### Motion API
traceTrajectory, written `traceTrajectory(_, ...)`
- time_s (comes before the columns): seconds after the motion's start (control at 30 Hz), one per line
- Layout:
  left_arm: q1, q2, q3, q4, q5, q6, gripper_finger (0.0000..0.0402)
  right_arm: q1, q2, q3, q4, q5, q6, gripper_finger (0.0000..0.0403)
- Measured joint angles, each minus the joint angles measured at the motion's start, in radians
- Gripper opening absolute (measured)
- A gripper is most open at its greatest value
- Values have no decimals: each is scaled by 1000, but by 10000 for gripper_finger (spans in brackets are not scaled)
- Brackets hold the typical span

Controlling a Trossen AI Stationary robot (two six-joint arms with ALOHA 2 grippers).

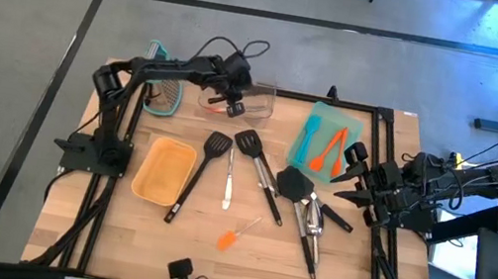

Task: Pick & Place Kitchen Items
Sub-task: Put the black table knife into the transparent bin

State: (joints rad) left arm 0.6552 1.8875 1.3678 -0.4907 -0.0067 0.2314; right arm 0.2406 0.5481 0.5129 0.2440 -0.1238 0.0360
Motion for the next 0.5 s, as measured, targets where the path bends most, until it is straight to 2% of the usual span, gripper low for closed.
traceTrajectory(0.5, 15, 104, 1, -58, 0, 45, 33, 0, 0, 0, 3, 0, -12, 135)
